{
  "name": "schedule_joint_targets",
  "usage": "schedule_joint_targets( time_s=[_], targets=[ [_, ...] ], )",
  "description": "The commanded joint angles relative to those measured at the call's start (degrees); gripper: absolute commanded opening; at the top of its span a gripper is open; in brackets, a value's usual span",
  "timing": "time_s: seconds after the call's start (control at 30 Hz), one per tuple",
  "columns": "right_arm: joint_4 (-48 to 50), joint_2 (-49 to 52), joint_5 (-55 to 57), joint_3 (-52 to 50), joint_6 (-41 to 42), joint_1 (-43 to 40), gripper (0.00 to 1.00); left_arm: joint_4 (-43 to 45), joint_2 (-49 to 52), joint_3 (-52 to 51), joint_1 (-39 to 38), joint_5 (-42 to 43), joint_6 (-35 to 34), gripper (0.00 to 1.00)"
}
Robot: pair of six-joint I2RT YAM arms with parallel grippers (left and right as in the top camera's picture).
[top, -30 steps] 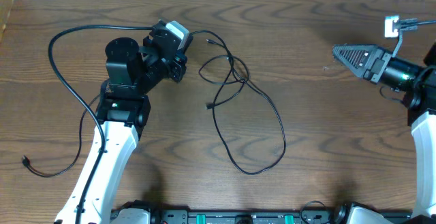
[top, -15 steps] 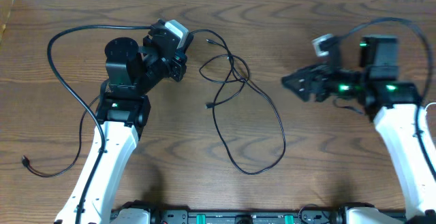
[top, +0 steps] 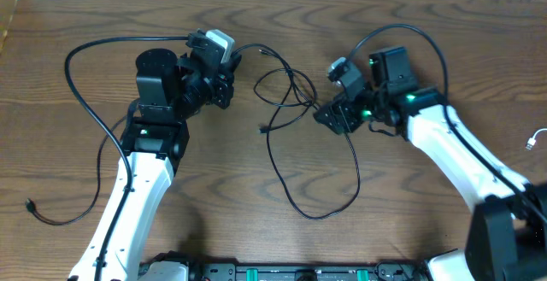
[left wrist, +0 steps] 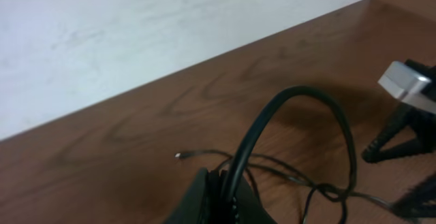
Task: Untangle cables
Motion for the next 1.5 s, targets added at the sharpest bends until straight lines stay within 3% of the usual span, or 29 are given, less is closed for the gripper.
schedule_joint_targets(
  time_s=[0.0, 0.17, 0.33, 0.5, 0.63, 0.9, 1.0, 1.07, 1.1, 1.17, 1.47],
  targets=[
    [3.8, 3.0, 1.7, 0.3, -1.1, 1.6, 0.66, -1.3, -0.7, -0.2, 0.3, -5.2, -0.6, 0.07],
    [11.7, 6.1, 1.5, 0.3, -1.9, 3.5, 0.66, -4.5, -0.7, -0.2, 0.3, -14.0, -0.6, 0.07],
    [13.6, 7.8, 2.5, 0.3, -9.1, 6.6, 0.64, -7.7, -0.7, -0.2, 0.3, -19.7, -0.5, 0.07],
    [13.8, 8.1, 6.5, 0.3, -9.2, 7.8, 0.50, -8.2, -0.7, -0.2, 0.2, -20.0, -0.5, 0.07],
    [14.7, 8.1, 6.5, 0.3, -9.5, 7.8, 0.27, -8.7, -0.7, -0.2, 0.3, -20.3, -0.5, 0.07],
    [14.8, 8.1, 4.7, 0.3, -9.4, 7.7, 0.01, -10.2, -0.6, -0.2, 0.2, -25.1, -0.6, 0.08],
    [14.9, 8.1, 3.0, 0.3, -9.5, 7.7, 0.02, -10.4, -0.6, -0.2, 0.2, -25.1, -0.6, 0.07],
    [14.9, 8.1, 2.8, 0.3, -9.5, 7.7, 0.13, -10.4, -0.6, -0.2, 0.2, -25.1, -0.6, 0.08],
    [14.9, 8.1, 2.8, 0.3, -10.3, 7.7, 0.27, -10.7, -0.6, -0.2, 0.3, -25.2, -0.5, 0.07],
    [15.0, 8.1, 2.8, 0.3, -12.7, 7.7, 0.34, -11.3, -0.6, -0.2, 0.2, -25.2, -0.5, 0.07],
    [18.8, 8.2, 2.8, 0.3, -27.1, 7.7, 0.45, -14.6, -0.6, -0.2, 0.2, -23.6, -0.5, 0.07]
  ],
)
